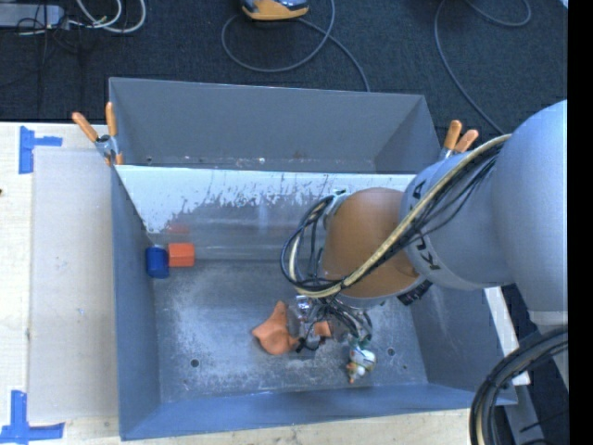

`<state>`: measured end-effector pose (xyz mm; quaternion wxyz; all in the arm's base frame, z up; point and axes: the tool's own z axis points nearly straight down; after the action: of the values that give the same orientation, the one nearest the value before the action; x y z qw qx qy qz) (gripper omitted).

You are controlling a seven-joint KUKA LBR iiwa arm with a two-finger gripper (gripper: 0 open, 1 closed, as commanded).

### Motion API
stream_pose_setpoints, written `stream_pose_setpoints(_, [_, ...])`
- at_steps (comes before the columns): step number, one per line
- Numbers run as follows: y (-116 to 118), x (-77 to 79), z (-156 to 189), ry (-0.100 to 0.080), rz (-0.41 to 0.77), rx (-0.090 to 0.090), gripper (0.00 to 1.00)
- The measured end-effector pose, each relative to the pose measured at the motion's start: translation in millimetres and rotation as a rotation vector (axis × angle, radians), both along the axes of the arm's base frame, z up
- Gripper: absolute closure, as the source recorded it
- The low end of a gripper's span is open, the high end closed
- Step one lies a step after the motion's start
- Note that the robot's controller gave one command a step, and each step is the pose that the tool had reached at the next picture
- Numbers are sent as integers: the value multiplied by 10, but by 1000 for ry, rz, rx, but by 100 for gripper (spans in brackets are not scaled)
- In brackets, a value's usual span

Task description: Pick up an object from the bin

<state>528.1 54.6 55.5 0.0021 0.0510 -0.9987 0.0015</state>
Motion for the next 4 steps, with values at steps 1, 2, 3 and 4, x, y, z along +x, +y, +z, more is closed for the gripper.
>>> stream_pose_setpoints(1, [43, 1, 42, 0, -8, 2, 100])
stream_pose_setpoints(2, [135, -41, 401, 10, 2, 0, 100])
stream_pose_setpoints(3, [140, -22, 734, -2, 13, 2, 100])
stream_pose_setpoints(4, [172, -23, 379, 6, 22, 1, 100])
